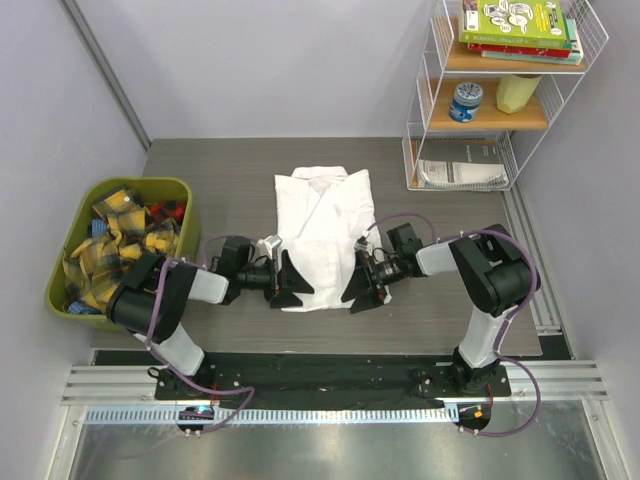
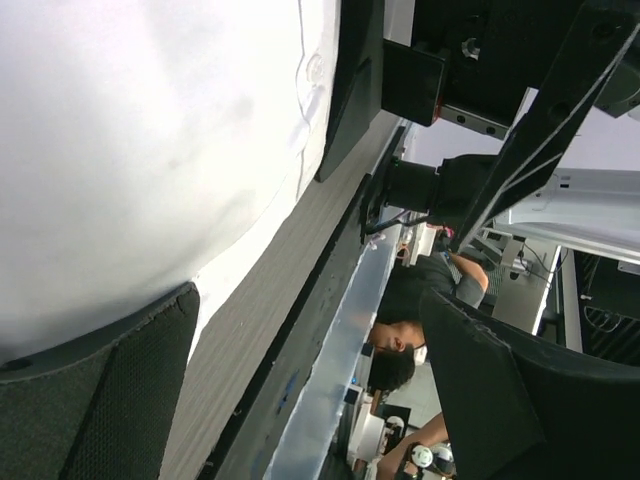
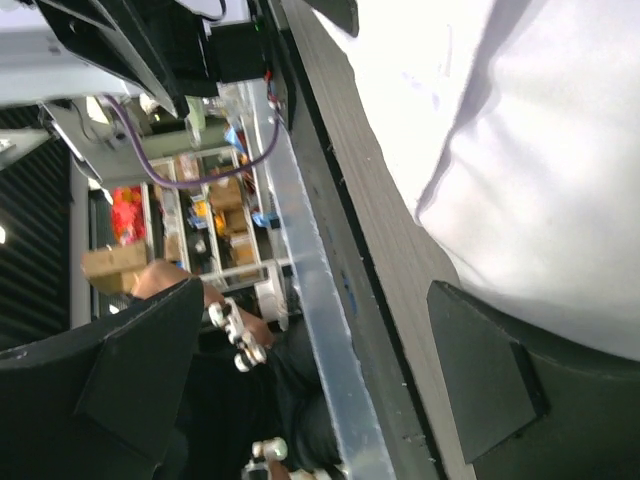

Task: Fold and stack the long sleeve shirts
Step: Fold the shirt

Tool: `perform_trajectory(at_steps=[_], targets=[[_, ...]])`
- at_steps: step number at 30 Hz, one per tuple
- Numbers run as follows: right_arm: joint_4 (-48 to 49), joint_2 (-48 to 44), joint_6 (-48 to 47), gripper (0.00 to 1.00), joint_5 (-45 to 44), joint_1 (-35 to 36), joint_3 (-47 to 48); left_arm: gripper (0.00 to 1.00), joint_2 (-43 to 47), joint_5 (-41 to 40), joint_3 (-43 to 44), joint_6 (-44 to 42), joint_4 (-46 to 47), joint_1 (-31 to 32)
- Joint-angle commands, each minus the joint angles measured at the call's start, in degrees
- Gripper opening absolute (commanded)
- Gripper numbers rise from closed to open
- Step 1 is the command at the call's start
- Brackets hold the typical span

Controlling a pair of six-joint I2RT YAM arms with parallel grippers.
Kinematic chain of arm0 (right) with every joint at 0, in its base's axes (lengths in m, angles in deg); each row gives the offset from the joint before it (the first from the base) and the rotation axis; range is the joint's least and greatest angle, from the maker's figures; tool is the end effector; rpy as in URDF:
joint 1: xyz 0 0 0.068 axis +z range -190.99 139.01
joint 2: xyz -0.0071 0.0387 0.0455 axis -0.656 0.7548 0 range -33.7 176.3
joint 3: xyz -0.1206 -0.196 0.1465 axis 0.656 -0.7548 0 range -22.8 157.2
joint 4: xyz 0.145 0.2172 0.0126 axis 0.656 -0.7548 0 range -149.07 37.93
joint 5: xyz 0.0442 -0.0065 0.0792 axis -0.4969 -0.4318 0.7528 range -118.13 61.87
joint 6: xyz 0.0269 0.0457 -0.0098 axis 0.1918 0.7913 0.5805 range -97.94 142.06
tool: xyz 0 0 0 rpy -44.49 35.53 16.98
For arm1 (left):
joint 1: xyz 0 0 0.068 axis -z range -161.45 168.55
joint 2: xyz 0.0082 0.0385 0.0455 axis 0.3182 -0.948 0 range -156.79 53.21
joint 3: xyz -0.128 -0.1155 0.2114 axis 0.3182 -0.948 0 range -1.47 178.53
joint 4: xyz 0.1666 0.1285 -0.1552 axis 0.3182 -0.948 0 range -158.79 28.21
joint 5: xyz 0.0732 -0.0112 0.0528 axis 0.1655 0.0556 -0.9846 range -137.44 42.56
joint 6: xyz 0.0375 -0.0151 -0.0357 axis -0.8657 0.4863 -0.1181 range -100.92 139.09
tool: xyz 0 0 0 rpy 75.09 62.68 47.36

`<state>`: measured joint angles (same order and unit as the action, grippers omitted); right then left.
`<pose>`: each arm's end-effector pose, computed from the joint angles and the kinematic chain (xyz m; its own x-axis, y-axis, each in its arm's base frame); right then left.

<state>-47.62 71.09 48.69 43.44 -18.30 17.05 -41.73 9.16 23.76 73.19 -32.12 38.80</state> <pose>0.2523 0.1421 0.0980 -0.9656 -0.2502 -0.0702 -0.1345 0.2502 0.9588 0.2296 -0.1163 0.1073 -0.9940 -0.1088 -0.0139 -0.0256 0.3534 -0.9351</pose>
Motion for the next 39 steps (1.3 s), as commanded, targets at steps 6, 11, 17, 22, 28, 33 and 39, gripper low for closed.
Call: perform_trajectory(at_steps=[6, 11, 17, 22, 28, 33, 39], targets=[[-42.07, -6.54, -27.76, 1.00, 0.86, -7.75, 18.91, 0.92, 14.61, 5.64, 13.05, -16.64, -19.12, -2.41], [-41.89, 4.70, -30.50, 1.00, -1.26, -9.16, 33.23, 0.89, 0.76, -0.51, 21.86, -16.32, -19.93, -3.89], [-41.98, 17.89, -33.93, 0.95, -3.19, -10.48, 43.01, 0.83, -12.01, -3.07, 27.84, -12.09, -15.34, -7.41], [-42.06, 24.22, -35.16, 0.88, -3.11, -11.62, 44.00, 0.78, -18.26, -6.32, 31.98, -13.68, -21.31, -10.05], [-44.70, 20.55, -36.22, 0.87, -0.13, -11.62, 39.95, 0.73, -14.33, 0.07, 32.86, -16.67, -22.56, -10.32], [-30.96, 12.30, -18.81, 0.94, -3.18, -9.61, 42.24, 0.83, -9.74, -0.96, 36.63, -18.69, -23.26, -6.11], [3.28, 12.79, 7.55, 1.00, -8.29, -6.01, 38.71, 0.88, -15.44, -6.94, 39.54, -10.27, -13.01, -1.70]])
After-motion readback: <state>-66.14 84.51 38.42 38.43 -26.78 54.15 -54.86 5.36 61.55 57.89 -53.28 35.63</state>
